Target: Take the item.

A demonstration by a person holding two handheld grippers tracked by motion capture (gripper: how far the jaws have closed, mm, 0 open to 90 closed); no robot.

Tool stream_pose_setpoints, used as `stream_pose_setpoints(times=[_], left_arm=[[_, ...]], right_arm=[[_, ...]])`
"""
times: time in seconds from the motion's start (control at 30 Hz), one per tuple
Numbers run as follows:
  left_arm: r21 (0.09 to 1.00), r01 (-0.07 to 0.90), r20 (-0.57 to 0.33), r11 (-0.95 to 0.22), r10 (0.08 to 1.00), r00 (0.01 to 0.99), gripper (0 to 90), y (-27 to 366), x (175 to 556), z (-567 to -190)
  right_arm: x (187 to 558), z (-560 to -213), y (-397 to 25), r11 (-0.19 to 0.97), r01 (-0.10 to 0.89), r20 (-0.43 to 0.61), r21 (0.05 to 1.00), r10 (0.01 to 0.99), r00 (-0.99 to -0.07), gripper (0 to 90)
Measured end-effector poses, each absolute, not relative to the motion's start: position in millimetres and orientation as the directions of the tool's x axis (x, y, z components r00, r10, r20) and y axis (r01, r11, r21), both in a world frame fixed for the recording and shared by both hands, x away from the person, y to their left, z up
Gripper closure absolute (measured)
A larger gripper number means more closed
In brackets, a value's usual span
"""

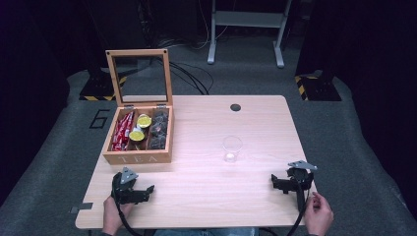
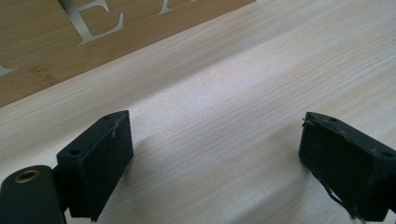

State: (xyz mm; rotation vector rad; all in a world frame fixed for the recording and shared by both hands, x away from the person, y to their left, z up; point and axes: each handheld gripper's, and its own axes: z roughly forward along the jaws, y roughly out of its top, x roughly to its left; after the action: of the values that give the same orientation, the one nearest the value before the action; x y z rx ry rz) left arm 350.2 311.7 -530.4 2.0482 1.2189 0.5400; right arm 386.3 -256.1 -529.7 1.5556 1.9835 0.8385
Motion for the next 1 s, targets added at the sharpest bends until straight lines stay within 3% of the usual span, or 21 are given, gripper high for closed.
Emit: stream_pose_setpoints(times=[0.77,1.0], left_arm=[[0.698,0.624,0.013,-0.352,0.877,0.48,13.0,310,353,-523],[0.733,0.607,-0.017,-0.307,0.884,0.468,13.0,313,356,-505]], right_arm=[[386,-530,-256,0.165,0.677,0.001,0.718,0.971,-0.238,0.0],[386,-530,-256,0.165,0.676,0.001,0.718,0.971,-0.238,0.0]])
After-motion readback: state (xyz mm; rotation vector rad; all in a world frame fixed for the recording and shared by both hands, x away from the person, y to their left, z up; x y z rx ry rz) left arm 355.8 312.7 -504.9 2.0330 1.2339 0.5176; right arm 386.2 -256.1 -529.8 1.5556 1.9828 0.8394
